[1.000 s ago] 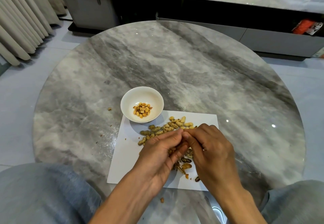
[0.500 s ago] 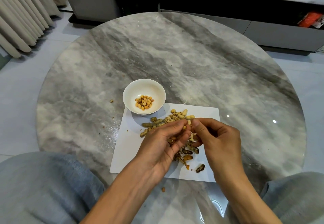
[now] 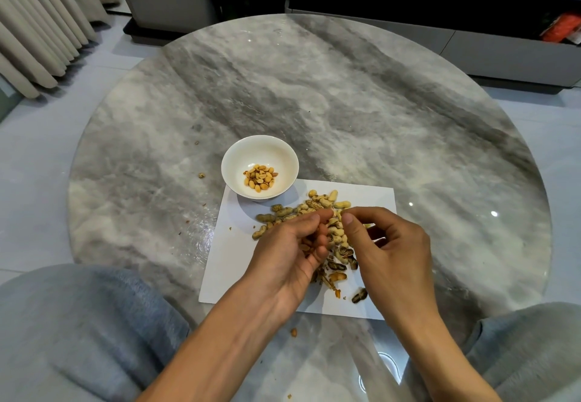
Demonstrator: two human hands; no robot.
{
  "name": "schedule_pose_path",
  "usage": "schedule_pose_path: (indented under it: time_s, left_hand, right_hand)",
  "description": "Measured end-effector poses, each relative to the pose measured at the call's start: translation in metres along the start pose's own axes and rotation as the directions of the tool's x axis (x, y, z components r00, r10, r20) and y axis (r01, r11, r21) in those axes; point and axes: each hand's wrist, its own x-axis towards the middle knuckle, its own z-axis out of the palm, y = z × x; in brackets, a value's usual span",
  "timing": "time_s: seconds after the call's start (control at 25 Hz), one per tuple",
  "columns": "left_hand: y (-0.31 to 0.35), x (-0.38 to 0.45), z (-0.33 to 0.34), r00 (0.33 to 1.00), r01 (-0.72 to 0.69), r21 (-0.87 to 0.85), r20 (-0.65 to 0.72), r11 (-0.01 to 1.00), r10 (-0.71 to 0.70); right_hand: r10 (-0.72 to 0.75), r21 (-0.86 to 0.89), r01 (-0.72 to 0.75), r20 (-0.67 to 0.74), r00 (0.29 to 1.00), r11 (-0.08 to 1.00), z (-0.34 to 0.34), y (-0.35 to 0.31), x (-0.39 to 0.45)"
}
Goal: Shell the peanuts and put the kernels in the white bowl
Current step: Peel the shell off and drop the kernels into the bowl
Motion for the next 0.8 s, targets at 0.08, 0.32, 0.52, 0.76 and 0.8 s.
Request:
schedule_pose_path:
  time_s: [0.08, 0.32, 0.52, 0.76, 0.8]
  left_hand:
    - [0.001, 0.000, 0.000, 1.000, -0.001, -0.021, 0.001, 1.000, 0.001]
    - [0.004, -0.003, 0.000, 0.999, 0.007, -0.102, 0.049, 0.995, -0.002]
    - [0.006, -0.007, 0.003, 0.997, 0.039, -0.086, 0.070, 0.996, -0.033]
    - [0.005, -0.008, 0.003, 0.992, 0.074, -0.028, 0.104, 0.997, -0.070]
    - [0.005, -0.007, 0.003, 0.991, 0.074, -0.025, 0.110, 0.997, -0.071]
  right_hand:
    - [-0.037, -0.011, 0.037, 0.021, 0.999, 0.999, 0.001, -0.001, -0.002]
    - [-0.189, -0.067, 0.191, 0.031, 0.981, 0.979, 0.000, 0.003, -0.002]
    - [-0.391, -0.217, 0.429, 0.195, 0.899, 0.877, 0.005, 0.004, -0.003]
    - [-0.309, -0.297, 0.407, 0.327, 0.893, 0.864, 0.006, 0.008, 0.001]
    - [-0.293, -0.301, 0.394, 0.329, 0.898, 0.868, 0.005, 0.008, 0.001]
